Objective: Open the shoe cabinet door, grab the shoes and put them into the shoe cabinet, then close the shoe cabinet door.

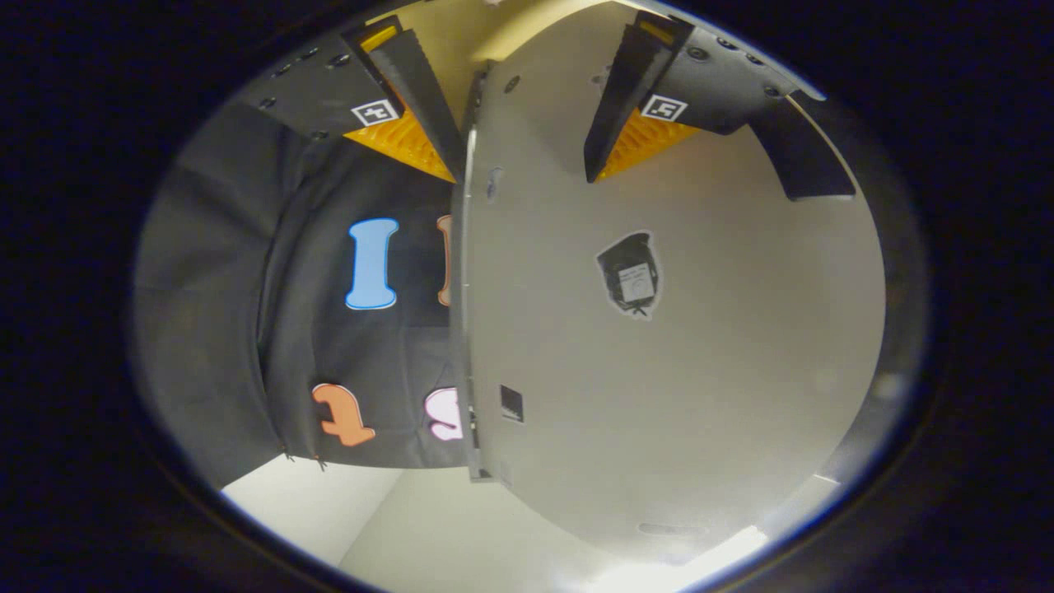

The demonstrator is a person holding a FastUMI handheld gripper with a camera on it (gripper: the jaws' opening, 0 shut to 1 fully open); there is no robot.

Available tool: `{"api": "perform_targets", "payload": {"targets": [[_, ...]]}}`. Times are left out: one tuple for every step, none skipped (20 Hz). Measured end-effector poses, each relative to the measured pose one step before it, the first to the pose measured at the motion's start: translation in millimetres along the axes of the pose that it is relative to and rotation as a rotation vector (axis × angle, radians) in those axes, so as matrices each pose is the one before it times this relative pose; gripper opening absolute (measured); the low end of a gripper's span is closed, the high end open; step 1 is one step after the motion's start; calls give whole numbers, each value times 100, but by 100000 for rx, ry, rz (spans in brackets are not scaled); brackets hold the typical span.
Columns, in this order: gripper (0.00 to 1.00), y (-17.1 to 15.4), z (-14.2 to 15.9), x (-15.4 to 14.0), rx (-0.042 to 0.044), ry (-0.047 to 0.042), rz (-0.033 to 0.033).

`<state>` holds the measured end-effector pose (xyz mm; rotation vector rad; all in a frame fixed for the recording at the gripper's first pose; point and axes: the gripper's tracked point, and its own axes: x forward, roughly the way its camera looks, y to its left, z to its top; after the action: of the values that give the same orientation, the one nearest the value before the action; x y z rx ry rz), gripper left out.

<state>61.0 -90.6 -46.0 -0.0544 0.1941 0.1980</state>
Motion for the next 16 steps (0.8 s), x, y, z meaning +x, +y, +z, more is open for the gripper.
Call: {"api": "perform_targets", "payload": {"targets": [[97,1541,9,539,-229,-284,1082],[97,1133,109,572,-601,-869,-231],[97,1138,178,864,-194,-684,1547],[97,1429,73,948,150,-629,2210],[97,1905,-54,741,-111,-744,2857],[97,1306,-51,1136,-1250,-399,1236],[97,1046,-126,857,-1546,488,1266],[96,1094,-386,1345,-841,1171,1419],[96,894,-315,1009,172,801,1289],[95,578,124,927,553,-379,19],[94,778,-151,710,752,-441,-326],[93,10,64,799,1098,-239,-705],[93,-142,-136,610,1251,-47,-358],[92,-85,37,816,1102,-176,-535],[92,-89,32,707,510,-75,-513],[92,-136,117,721,20,-1,-605]]}}
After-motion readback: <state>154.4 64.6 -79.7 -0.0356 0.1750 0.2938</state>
